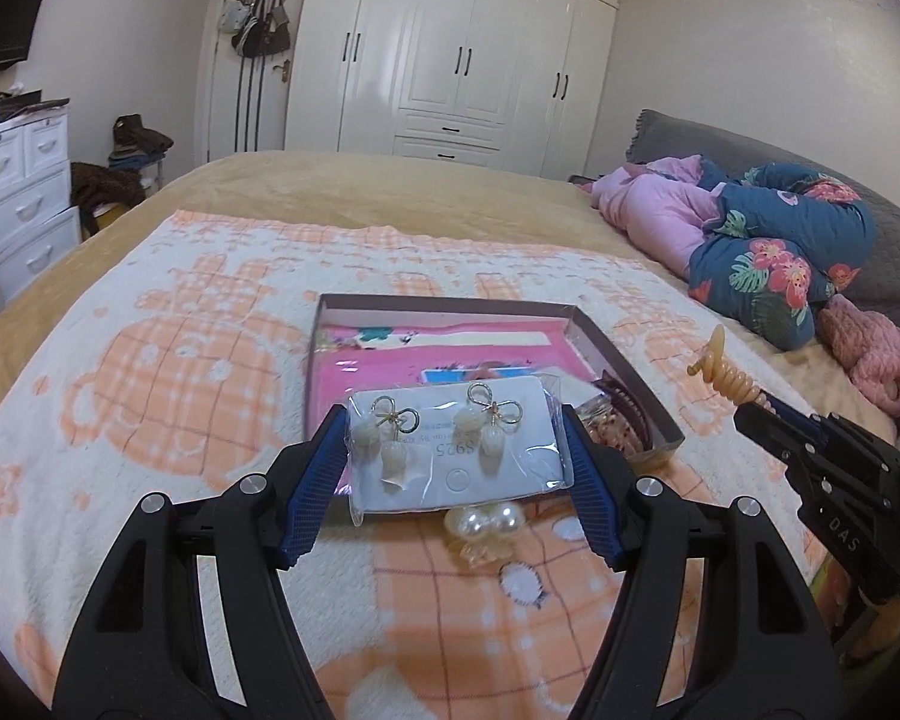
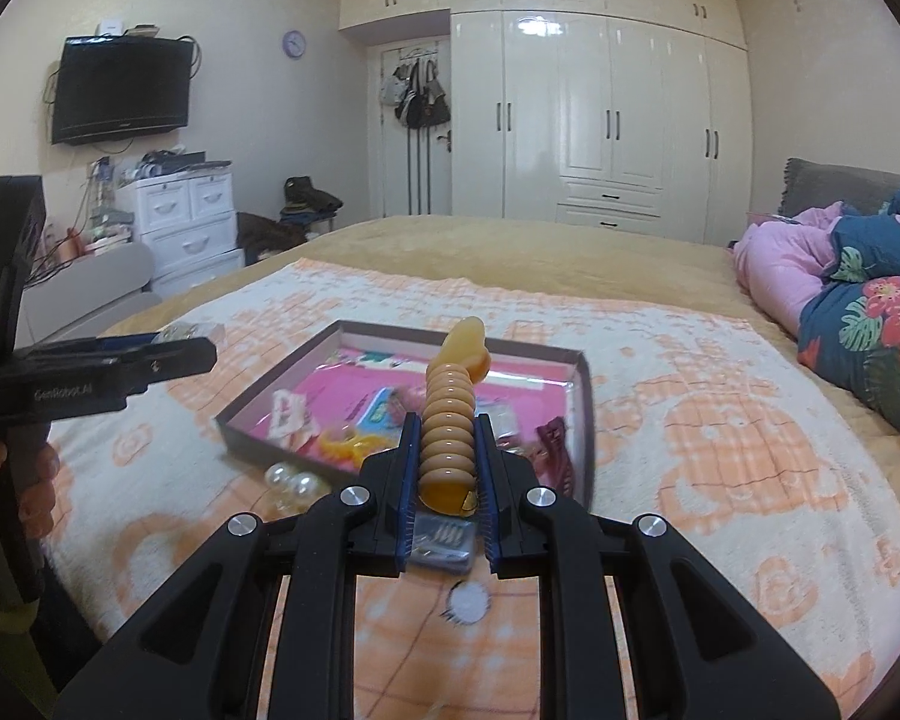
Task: Organize jewelry
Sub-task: 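Lower the earring card into the box with the left tool while the right tool places the coil tie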
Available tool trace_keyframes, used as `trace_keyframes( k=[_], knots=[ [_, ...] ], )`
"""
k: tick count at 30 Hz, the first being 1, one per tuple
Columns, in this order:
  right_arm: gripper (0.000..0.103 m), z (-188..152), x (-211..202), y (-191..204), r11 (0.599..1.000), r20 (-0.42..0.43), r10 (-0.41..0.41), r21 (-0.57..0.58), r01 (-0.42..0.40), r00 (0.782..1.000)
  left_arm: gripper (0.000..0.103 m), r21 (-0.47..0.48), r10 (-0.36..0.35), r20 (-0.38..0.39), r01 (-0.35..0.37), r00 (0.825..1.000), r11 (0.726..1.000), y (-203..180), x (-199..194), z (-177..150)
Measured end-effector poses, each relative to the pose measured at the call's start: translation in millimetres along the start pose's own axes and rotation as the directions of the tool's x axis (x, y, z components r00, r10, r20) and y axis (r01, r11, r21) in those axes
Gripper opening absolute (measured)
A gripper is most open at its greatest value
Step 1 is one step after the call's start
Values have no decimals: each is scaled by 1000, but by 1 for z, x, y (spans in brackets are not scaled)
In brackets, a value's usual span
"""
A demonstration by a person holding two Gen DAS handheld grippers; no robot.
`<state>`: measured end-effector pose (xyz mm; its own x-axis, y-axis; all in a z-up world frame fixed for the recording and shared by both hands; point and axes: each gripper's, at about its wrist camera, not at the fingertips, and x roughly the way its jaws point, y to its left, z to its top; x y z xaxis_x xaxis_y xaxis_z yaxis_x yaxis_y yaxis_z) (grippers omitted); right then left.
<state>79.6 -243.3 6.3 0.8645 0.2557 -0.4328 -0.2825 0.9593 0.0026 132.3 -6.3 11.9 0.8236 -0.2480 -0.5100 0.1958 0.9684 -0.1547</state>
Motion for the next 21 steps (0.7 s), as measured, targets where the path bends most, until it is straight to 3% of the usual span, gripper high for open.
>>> trace_keyframes(
  k=[11,21],
  knots=[
    [17,15,17,-27,998,16,-50,32,49,999,59,11,-31,1,31,1000,999,-14,30,20],
    [17,23,38,-36,998,9,-45,50,44,999,59,17,-39,-13,39,999,999,-16,55,32]
  ],
)
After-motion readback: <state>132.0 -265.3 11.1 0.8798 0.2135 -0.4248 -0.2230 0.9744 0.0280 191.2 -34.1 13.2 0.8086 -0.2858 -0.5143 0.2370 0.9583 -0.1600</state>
